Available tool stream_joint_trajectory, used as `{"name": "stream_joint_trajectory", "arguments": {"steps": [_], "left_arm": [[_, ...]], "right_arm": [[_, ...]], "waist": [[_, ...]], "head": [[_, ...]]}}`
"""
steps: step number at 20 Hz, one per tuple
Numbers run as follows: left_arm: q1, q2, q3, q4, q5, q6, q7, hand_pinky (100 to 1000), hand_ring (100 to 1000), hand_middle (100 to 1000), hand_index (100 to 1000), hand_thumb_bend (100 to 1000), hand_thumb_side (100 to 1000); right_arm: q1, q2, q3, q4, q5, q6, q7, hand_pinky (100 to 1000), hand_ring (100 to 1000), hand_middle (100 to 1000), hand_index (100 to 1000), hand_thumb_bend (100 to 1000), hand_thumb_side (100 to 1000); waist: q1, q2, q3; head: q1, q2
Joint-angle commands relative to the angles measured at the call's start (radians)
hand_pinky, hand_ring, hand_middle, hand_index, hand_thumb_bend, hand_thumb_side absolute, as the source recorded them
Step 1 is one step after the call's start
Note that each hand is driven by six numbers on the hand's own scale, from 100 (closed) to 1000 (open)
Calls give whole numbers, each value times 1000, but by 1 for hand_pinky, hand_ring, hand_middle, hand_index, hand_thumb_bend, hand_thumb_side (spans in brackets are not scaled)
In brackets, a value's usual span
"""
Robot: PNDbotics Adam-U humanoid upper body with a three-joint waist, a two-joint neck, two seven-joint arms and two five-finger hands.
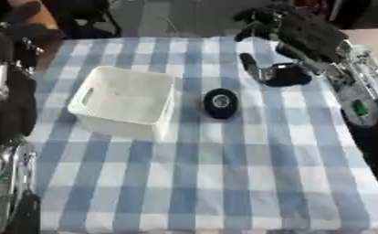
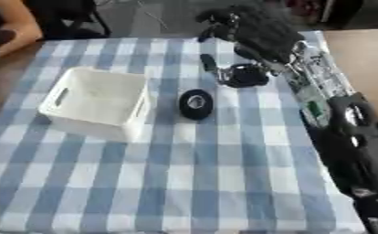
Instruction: Pick up objects on the table and place them in the box.
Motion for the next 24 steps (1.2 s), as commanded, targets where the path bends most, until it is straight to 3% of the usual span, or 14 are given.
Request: {"name": "stream_joint_trajectory", "arguments": {"steps": [1, 8, 24], "left_arm": [[-4, 4, -2, -21, -5, -2, -4, 857, 689, 867, 735, 100, 887], [-5, 3, -3, -21, -3, -1, -6, 857, 689, 867, 735, 100, 887], [-8, -2, -7, -21, 0, 3, -12, 859, 690, 869, 733, 100, 887]], "right_arm": [[-8, -5, -3, -6, 3, -4, -1, 833, 804, 869, 772, 100, 754], [-15, 0, -1, 21, -2, -11, -4, 840, 800, 865, 751, 100, 781], [-78, 74, -51, 345, 68, -72, -67, 866, 780, 849, 737, 100, 836]], "waist": [[-2, -12, 2], [-2, -13, 4], [4, -12, 10]], "head": [[19, 0], [27, -10], [15, -4]]}}
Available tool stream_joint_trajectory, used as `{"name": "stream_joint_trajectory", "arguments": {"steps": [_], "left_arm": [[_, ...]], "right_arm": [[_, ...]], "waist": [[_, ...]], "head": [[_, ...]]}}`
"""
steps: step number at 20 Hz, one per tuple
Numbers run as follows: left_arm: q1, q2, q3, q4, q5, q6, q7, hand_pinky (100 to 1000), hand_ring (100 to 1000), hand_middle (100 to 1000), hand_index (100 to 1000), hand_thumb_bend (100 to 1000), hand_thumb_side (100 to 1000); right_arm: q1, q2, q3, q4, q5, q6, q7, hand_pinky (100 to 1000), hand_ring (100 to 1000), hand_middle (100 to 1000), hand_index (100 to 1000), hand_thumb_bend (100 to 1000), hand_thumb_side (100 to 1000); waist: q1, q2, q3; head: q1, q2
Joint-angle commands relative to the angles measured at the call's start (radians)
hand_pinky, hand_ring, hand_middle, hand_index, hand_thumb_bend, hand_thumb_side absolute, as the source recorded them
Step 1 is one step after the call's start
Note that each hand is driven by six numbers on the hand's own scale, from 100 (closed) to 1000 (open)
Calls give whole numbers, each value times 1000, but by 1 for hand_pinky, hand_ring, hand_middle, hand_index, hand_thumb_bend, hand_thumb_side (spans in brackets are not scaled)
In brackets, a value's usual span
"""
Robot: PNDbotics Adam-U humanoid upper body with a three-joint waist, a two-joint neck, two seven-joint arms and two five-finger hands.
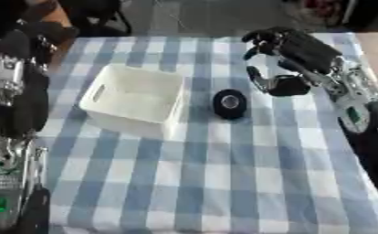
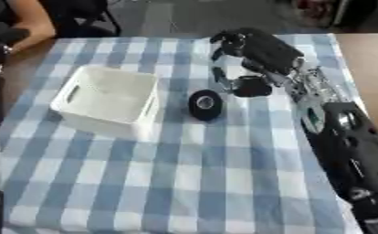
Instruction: Pick up objects on the table and place them in the box.
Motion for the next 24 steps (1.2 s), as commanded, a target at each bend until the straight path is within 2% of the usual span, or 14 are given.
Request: {"name": "stream_joint_trajectory", "arguments": {"steps": [1, 9, 24], "left_arm": [[-8, 5, -1, -21, 0, -1, -5, 859, 690, 869, 732, 100, 888], [-9, 5, -2, -21, 0, -2, -6, 859, 690, 869, 731, 100, 887], [-10, 2, -3, -21, 1, -2, -8, 859, 691, 870, 729, 100, 888]], "right_arm": [[-33, 8, -22, 46, 18, -13, -22, 867, 778, 847, 737, 100, 838], [-53, 53, -39, 122, 45, -21, -45, 875, 768, 842, 734, 100, 842], [-59, 107, -39, 187, 85, -37, -39, 881, 765, 838, 734, 100, 848]], "waist": [[0, -12, 2], [3, -10, 3], [4, -10, 6]], "head": [[-6, -3], [-9, 0], [-12, 1]]}}
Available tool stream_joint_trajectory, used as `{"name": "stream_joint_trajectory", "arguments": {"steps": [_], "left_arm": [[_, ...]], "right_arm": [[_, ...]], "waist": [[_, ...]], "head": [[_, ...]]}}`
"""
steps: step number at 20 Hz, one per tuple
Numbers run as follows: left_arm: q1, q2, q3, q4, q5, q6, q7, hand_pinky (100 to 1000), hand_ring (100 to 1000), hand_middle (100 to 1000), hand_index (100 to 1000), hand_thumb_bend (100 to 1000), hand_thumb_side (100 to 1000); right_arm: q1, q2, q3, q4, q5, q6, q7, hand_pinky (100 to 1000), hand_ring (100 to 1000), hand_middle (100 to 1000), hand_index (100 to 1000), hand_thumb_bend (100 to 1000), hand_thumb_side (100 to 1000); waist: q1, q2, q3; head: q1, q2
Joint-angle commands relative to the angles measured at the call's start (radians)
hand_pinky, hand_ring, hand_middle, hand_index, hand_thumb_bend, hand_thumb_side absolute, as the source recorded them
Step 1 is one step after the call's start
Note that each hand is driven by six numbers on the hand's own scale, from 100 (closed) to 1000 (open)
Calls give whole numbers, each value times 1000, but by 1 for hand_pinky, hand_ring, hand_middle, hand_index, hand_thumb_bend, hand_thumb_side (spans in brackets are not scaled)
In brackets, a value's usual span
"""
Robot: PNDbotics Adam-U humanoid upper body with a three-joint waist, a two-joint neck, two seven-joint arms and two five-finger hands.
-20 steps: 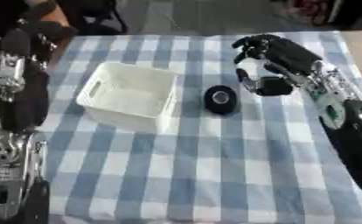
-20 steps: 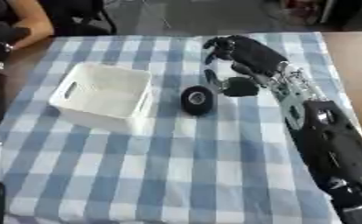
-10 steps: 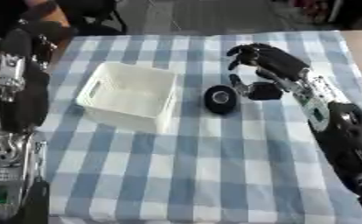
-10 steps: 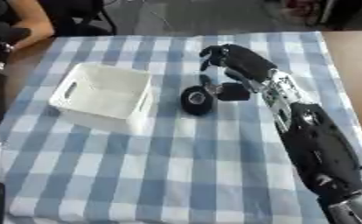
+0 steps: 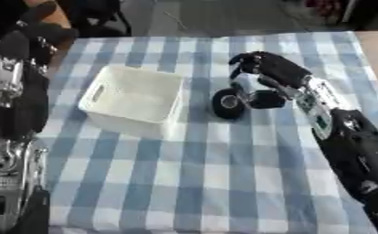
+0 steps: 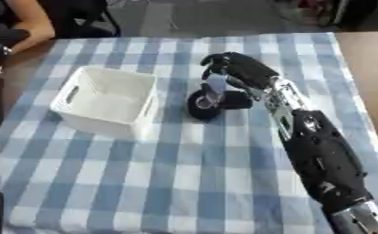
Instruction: Pick up objects on the table and place them in the box.
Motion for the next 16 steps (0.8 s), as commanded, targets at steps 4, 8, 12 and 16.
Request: {"name": "stream_joint_trajectory", "arguments": {"steps": [4, 8, 12, 16], "left_arm": [[-11, 3, -2, -21, 0, -1, -2, 859, 691, 870, 729, 100, 888], [-12, 2, -2, -21, -1, -1, -1, 859, 691, 870, 729, 100, 888], [-12, 2, -3, -21, -2, -1, -1, 860, 691, 870, 728, 100, 888], [-13, 1, -2, -21, -2, -1, -1, 859, 691, 870, 728, 100, 887]], "right_arm": [[-18, 12, -1, 12, 24, -14, 1, 883, 767, 839, 733, 100, 850], [-11, 21, 2, 27, 42, -22, -1, 884, 768, 838, 733, 100, 852], [-3, 27, 4, 38, 56, -29, -4, 885, 770, 839, 733, 100, 853], [3, 32, 6, 52, 70, -35, -6, 885, 771, 839, 732, 100, 853]], "waist": [[0, -9, 0], [1, -8, 0], [1, -7, -1], [1, -7, -1]], "head": [[-4, 1], [-6, 1], [-7, 1], [-8, 1]]}}
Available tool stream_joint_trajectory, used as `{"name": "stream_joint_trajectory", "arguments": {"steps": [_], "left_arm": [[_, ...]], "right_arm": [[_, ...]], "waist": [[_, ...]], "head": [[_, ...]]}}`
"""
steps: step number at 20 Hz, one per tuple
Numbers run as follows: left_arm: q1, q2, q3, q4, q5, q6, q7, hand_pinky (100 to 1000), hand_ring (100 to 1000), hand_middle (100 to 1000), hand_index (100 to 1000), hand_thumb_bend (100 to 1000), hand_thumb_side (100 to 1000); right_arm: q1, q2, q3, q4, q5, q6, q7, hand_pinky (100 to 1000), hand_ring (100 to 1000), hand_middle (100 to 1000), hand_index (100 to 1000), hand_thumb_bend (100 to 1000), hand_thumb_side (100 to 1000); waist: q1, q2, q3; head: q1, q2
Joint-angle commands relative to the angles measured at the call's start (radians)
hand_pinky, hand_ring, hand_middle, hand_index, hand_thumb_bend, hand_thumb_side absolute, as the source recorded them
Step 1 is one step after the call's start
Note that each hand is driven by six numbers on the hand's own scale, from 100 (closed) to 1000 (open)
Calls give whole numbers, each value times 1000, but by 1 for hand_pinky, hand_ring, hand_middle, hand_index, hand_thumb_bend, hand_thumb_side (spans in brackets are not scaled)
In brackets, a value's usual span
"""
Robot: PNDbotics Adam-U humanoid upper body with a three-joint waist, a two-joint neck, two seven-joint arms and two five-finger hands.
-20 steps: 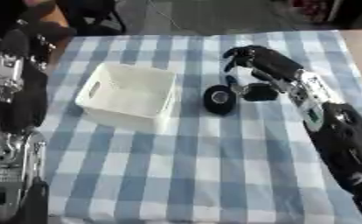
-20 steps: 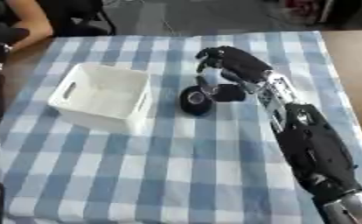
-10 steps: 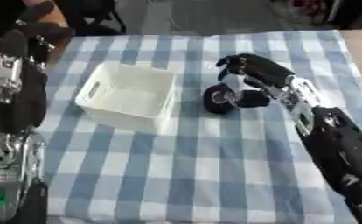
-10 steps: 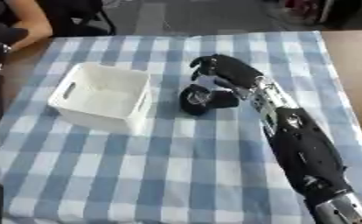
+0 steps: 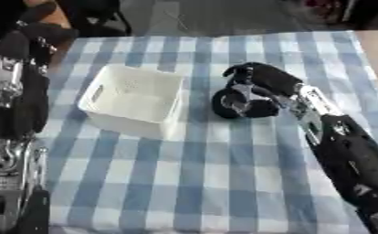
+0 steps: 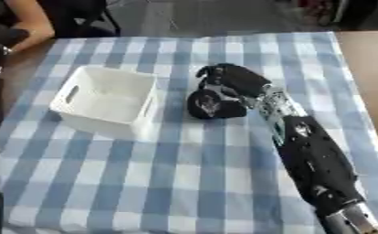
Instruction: Pick up objects on the table and place them in the box.
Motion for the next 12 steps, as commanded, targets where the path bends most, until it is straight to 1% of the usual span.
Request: {"name": "stream_joint_trajectory", "arguments": {"steps": [1, 5, 6, 7, 12], "left_arm": [[-12, 2, -2, -21, -2, -1, -1, 859, 691, 870, 728, 100, 887], [-13, 1, -2, -21, -2, -2, 0, 859, 691, 870, 728, 100, 887], [-13, 1, -2, -21, -2, -2, -1, 859, 691, 870, 728, 100, 887], [-13, 1, -2, -21, -2, -2, -1, 859, 691, 870, 727, 100, 887], [-14, 2, -1, -21, -3, -3, 0, 859, 691, 870, 727, 100, 887]], "right_arm": [[-7, -1, -1, 1, 12, -8, -5, 885, 772, 839, 732, 100, 854], [-4, 0, -3, 14, 22, -11, -9, 886, 772, 839, 732, 100, 855], [-4, 0, -4, 17, 24, -11, -10, 886, 772, 839, 732, 100, 895], [-4, 0, -4, 19, 25, -12, -11, 887, 772, 838, 731, 100, 855], [0, 3, -5, 33, 35, -14, -13, 888, 772, 838, 731, 100, 855]], "waist": [[0, -10, 0], [1, -10, 0], [1, -10, 0], [1, -10, 0], [1, -9, -1]], "head": [[-7, 1], [-8, 1], [-9, 1], [-9, 1], [-9, 1]]}}
